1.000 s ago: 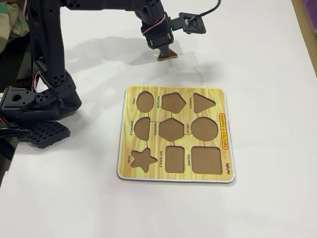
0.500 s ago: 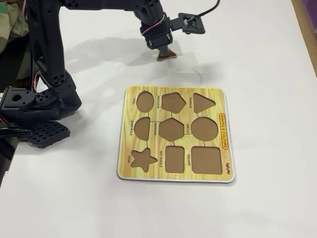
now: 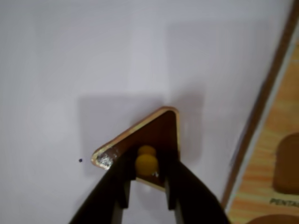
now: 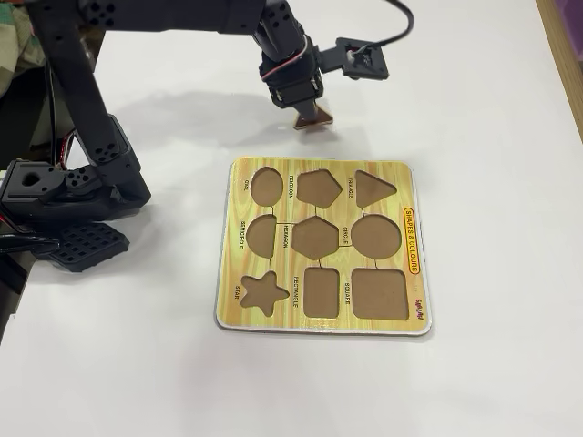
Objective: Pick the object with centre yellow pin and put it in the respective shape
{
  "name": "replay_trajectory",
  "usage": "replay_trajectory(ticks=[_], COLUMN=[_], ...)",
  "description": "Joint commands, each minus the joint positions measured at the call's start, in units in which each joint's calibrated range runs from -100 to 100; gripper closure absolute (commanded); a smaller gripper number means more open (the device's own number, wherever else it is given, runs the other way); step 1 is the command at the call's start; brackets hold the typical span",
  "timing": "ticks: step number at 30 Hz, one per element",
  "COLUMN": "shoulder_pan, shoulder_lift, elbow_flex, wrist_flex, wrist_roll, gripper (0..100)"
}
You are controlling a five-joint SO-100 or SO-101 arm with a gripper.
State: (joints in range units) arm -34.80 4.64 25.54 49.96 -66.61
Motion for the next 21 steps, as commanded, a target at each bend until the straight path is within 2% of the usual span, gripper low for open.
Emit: replay_trajectory(ticks=[1,13,21], shoulder_pan=[4.3,16.5,22.7], shoulder_lift=[-5.0,-8.2,-7.6], elbow_flex=[-0.5,-0.5,-0.6], wrist_flex=[-0.2,-0.1,4.9], wrist_roll=[2.7,17.5,24.6], gripper=[98,98,98])
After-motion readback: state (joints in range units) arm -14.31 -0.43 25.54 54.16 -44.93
